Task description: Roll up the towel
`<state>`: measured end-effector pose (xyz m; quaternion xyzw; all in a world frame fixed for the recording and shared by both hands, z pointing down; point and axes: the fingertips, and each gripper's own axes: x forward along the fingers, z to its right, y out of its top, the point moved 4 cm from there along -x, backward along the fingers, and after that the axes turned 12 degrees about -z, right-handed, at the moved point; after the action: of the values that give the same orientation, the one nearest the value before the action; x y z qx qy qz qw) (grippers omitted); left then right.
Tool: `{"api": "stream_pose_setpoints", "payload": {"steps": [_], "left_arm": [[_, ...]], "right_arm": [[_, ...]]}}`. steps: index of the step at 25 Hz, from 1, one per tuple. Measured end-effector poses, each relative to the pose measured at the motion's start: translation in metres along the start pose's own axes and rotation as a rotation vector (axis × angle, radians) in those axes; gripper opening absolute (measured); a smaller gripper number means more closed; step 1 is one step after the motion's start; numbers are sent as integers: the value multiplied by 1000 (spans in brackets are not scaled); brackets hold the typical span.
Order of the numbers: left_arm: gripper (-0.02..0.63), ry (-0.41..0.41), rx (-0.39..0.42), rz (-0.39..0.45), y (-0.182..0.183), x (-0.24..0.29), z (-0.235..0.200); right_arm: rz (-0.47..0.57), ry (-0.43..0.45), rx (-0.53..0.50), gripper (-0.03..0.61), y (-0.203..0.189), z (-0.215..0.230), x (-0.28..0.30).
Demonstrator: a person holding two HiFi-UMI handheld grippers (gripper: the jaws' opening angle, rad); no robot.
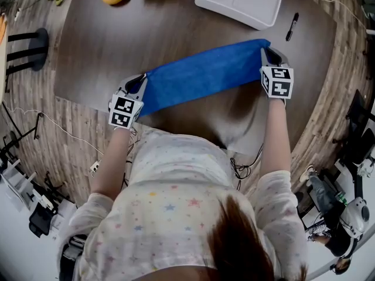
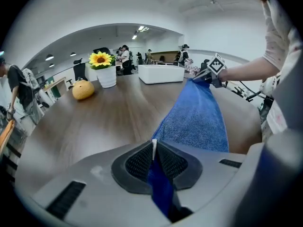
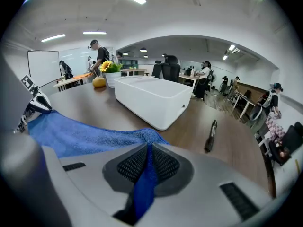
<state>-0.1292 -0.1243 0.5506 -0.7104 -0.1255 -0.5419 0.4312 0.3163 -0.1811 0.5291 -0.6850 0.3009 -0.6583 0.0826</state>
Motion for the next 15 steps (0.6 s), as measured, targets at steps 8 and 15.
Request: {"api": "stream_pose_setpoints", "payload": {"steps": [8,15], "left_arm": [[38,65,-36,23,-6,-6,-26],[132,79,-69,61,-11,-14,-32]], "right_arm": [[37,-11,-39,52,36,-18,13],[65,-35,52,122,5,-5,-25]]}}
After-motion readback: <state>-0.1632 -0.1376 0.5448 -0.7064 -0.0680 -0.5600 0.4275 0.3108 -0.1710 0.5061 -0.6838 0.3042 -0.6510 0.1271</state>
